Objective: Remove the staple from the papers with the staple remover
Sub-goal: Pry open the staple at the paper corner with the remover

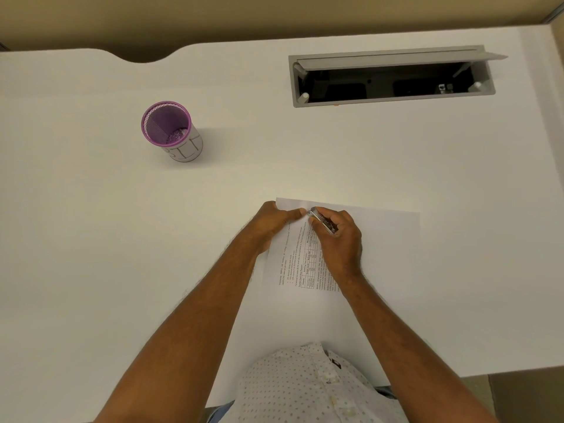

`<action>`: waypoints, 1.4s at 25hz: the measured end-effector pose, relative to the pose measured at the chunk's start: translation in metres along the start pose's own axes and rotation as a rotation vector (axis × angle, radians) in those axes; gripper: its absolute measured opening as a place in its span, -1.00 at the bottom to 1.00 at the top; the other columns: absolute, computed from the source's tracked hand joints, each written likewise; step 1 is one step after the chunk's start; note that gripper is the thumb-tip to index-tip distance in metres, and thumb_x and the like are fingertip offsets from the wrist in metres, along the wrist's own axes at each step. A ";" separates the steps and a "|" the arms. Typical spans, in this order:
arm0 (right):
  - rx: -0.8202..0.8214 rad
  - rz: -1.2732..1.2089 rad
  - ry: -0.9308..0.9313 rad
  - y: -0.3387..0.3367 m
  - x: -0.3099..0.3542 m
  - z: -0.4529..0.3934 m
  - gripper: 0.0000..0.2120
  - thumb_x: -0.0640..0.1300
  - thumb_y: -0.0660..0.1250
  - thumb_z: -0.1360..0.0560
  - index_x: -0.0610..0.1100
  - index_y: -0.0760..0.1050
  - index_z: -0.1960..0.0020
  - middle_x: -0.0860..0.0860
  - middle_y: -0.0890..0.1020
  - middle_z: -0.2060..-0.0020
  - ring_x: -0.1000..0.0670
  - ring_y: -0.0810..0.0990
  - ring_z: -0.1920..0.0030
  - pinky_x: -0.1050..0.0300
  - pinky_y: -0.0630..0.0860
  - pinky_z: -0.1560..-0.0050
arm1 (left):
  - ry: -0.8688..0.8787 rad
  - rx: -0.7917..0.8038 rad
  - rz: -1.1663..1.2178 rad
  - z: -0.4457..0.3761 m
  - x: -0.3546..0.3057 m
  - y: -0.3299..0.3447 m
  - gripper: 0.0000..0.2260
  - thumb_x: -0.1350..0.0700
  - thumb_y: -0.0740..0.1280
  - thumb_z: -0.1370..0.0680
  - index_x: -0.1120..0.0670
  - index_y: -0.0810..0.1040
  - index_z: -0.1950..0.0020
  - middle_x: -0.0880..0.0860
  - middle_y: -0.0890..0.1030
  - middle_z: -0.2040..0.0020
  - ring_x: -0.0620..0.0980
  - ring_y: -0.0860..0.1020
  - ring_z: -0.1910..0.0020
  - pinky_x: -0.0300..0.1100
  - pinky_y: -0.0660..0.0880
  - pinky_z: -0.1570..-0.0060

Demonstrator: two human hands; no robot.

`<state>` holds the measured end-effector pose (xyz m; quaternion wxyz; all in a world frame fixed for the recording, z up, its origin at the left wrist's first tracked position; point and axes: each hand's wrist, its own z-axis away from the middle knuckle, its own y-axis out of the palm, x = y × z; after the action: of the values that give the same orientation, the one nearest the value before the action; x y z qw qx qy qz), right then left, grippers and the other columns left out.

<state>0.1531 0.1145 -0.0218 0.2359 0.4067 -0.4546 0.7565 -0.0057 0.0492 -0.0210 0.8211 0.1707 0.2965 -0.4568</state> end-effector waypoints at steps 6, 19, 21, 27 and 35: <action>0.050 -0.041 0.078 -0.001 0.003 -0.003 -0.73 0.12 0.39 -0.58 0.05 0.66 -0.22 0.17 0.71 -0.07 0.16 0.68 -0.06 0.01 0.65 -0.12 | -0.005 0.013 0.007 0.001 -0.003 0.000 -0.64 -0.01 0.51 -0.54 0.20 0.65 -0.20 0.21 0.75 -0.05 0.25 0.73 -0.02 0.24 0.64 -0.16; 0.041 -0.241 0.183 -0.005 0.005 -0.010 -0.80 0.15 0.40 -0.56 0.08 0.67 -0.07 0.12 0.73 0.21 0.18 0.69 0.17 0.16 0.61 0.10 | -0.011 -0.006 -0.022 0.002 -0.005 0.001 -0.72 0.01 0.51 -0.54 0.16 0.65 -0.13 0.16 0.75 0.01 0.18 0.74 0.06 0.09 0.69 -0.01; 0.048 -0.252 0.184 -0.009 0.005 -0.012 -0.82 0.15 0.40 -0.57 0.09 0.66 -0.08 0.10 0.73 0.18 0.15 0.70 0.16 0.19 0.61 0.10 | -0.018 -0.006 -0.013 0.002 -0.005 0.000 -0.67 0.02 0.51 -0.54 0.21 0.65 -0.19 0.21 0.75 -0.03 0.24 0.73 0.00 0.19 0.67 -0.11; 0.078 -0.088 -0.006 -0.009 0.000 0.000 -0.81 -0.06 0.45 -0.55 0.03 0.61 -0.16 0.14 0.64 -0.06 0.13 0.64 -0.05 0.24 0.59 -0.07 | -0.019 0.000 0.008 0.005 -0.006 -0.001 -0.62 0.01 0.52 -0.53 0.24 0.63 -0.23 0.24 0.74 -0.07 0.26 0.72 -0.04 0.24 0.64 -0.16; 0.033 0.087 -0.126 -0.003 0.003 0.006 -0.76 -0.25 0.46 -0.50 -0.04 0.61 -0.14 0.10 0.57 -0.01 0.11 0.59 0.03 0.40 0.51 0.08 | 0.003 -0.004 -0.042 0.007 -0.005 0.000 -0.58 -0.05 0.50 -0.54 0.23 0.63 -0.23 0.25 0.74 -0.07 0.29 0.72 -0.03 0.25 0.65 -0.14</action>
<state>0.1563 0.1103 -0.0166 0.1672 0.4372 -0.4731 0.7464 -0.0054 0.0486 -0.0120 0.8111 0.1637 0.3022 -0.4733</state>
